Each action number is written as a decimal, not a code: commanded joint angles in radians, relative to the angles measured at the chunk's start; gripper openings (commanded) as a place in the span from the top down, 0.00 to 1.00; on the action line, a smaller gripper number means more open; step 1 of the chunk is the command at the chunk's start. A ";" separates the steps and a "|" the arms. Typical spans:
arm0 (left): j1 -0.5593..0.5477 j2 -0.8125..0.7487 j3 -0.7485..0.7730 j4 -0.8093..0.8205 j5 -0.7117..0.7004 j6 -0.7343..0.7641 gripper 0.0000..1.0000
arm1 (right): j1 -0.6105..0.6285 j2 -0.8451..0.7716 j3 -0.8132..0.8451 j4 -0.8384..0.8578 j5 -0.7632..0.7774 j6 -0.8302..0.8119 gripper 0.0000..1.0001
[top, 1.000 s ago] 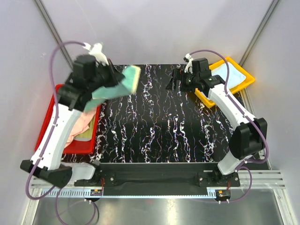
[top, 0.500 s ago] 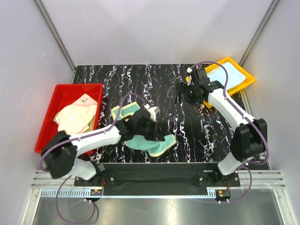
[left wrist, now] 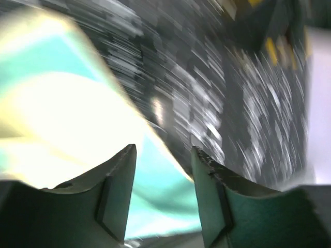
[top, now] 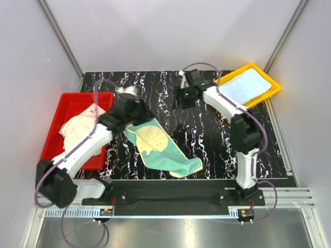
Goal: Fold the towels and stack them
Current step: Move the towel to the center of the board, then flatten out the crumpled towel
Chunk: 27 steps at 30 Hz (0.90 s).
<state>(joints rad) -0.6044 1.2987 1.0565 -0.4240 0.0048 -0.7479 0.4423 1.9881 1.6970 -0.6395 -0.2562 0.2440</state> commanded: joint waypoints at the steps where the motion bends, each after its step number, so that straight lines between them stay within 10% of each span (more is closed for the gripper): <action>1: 0.223 -0.122 -0.080 -0.176 -0.070 0.039 0.47 | 0.102 0.102 0.153 0.043 -0.029 0.003 0.36; 9: 0.431 -0.230 -0.257 -0.142 0.029 0.041 0.39 | 0.225 0.391 0.464 -0.032 0.074 -0.017 0.41; 27: 0.538 -0.001 -0.219 -0.078 -0.026 0.036 0.31 | 0.296 0.540 0.506 0.064 0.250 -0.032 0.46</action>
<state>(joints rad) -0.0719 1.2850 0.8017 -0.5564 0.0006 -0.7151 0.7204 2.5000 2.1677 -0.5976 -0.0593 0.2276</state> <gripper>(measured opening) 0.690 0.549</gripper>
